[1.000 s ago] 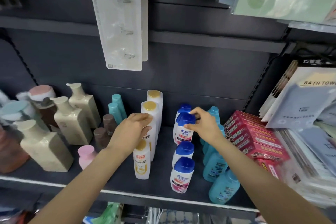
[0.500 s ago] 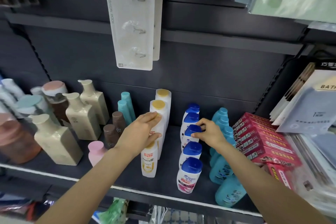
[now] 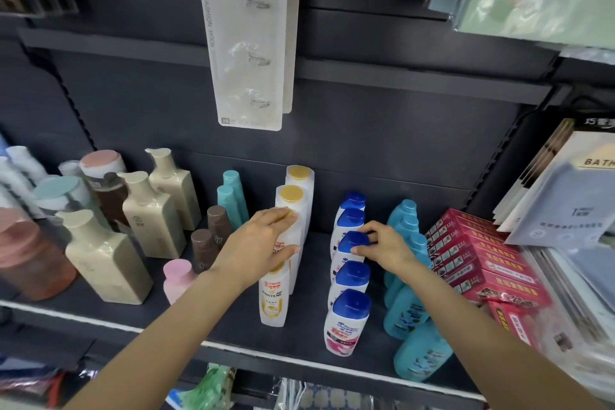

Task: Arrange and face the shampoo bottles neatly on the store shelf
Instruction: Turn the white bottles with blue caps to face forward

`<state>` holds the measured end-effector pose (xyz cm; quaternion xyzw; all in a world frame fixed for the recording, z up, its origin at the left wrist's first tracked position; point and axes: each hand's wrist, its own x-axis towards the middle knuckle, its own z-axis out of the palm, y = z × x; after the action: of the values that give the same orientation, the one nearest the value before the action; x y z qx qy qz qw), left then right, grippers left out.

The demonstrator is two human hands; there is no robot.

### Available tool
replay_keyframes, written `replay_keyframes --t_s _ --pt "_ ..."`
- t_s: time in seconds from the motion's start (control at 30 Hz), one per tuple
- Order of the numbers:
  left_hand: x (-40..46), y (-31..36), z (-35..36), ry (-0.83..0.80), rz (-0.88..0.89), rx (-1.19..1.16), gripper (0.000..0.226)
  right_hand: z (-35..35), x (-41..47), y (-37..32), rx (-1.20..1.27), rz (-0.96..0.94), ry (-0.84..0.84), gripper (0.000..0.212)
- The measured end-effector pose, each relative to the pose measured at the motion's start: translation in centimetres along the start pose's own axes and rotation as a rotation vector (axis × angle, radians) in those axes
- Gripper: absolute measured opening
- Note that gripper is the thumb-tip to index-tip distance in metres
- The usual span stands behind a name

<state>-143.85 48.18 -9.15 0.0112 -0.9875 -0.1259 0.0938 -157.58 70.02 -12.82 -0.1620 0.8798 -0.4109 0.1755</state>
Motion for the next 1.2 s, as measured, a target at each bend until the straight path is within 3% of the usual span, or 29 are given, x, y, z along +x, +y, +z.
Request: replay_keyframes --t_s 0.23,0.47,0.6,0.93,1.2 --pt "2.9 0.2 -1.0 0.131 0.004 -0.062 0.044 -2.0 1.4 -1.3 -0.047 -0.129 0.216 0.027" --pt "5.4 -1.8 0.1 -0.045 -0.038 -0.155 0.049 -1.6 4.5 -1.9 -0.204 -0.127 0.088 0.043" --pt "5.6 -2.5 0.8 -0.082 -0.069 -0.222 0.05 -0.8 5.3 -1.6 -0.232 -0.09 0.103 0.044" --pt "5.6 -2.6 1.2 -0.056 -0.081 -0.226 0.047 -0.7 4.9 -2.3 -0.12 -0.106 0.113 0.035" --pt "5.4 -2.0 1.0 -0.016 -0.082 -0.14 0.043 -4.2 1.7 -5.3 0.112 -0.313 0.301 0.027"
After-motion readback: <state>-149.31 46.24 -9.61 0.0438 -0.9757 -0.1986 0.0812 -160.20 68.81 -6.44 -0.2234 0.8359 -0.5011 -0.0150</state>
